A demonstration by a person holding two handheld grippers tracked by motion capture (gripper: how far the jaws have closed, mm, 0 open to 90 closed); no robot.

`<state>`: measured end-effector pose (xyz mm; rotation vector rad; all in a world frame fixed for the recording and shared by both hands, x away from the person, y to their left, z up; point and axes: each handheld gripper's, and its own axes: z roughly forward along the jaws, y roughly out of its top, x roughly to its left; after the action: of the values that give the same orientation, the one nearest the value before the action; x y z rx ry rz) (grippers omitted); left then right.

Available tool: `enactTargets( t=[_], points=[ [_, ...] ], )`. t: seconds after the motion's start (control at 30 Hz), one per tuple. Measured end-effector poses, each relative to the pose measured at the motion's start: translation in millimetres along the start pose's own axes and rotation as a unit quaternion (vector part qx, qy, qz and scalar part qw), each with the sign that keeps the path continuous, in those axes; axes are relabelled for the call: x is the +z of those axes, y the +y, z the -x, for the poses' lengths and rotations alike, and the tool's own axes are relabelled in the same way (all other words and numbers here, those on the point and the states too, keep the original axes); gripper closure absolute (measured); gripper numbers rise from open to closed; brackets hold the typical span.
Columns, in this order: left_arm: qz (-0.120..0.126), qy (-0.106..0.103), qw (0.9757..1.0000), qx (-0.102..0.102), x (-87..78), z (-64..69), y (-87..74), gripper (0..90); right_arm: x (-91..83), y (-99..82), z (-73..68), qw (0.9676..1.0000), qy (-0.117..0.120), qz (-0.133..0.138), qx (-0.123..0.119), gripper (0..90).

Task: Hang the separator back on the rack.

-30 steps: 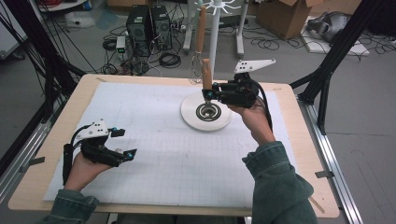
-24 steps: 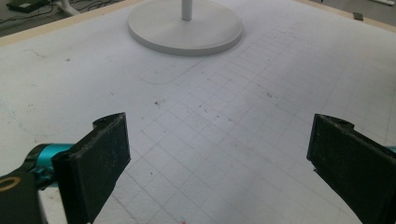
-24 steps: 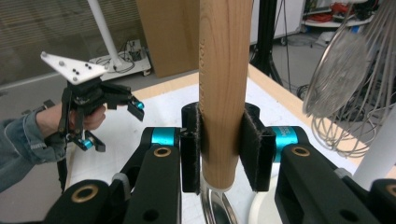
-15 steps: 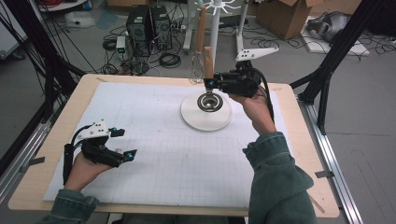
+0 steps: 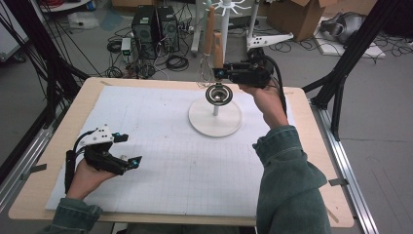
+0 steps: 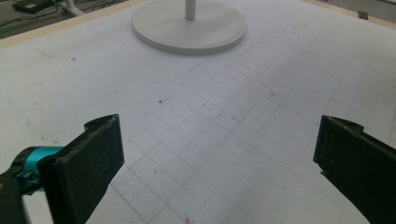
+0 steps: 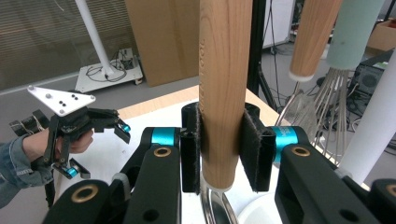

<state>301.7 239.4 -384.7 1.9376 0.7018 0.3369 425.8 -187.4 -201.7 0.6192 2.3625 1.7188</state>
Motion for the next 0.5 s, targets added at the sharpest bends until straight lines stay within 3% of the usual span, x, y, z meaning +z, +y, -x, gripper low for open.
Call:
enactTargets(
  t=[0.5],
  points=[
    [0.006, 0.003, 1.0000, -0.001, -6.2, -0.1, 1.0, 2.2, -5.5, 20.3, 10.6, 0.9997, -0.020, 0.010, 0.004, 71.7]
  ],
)
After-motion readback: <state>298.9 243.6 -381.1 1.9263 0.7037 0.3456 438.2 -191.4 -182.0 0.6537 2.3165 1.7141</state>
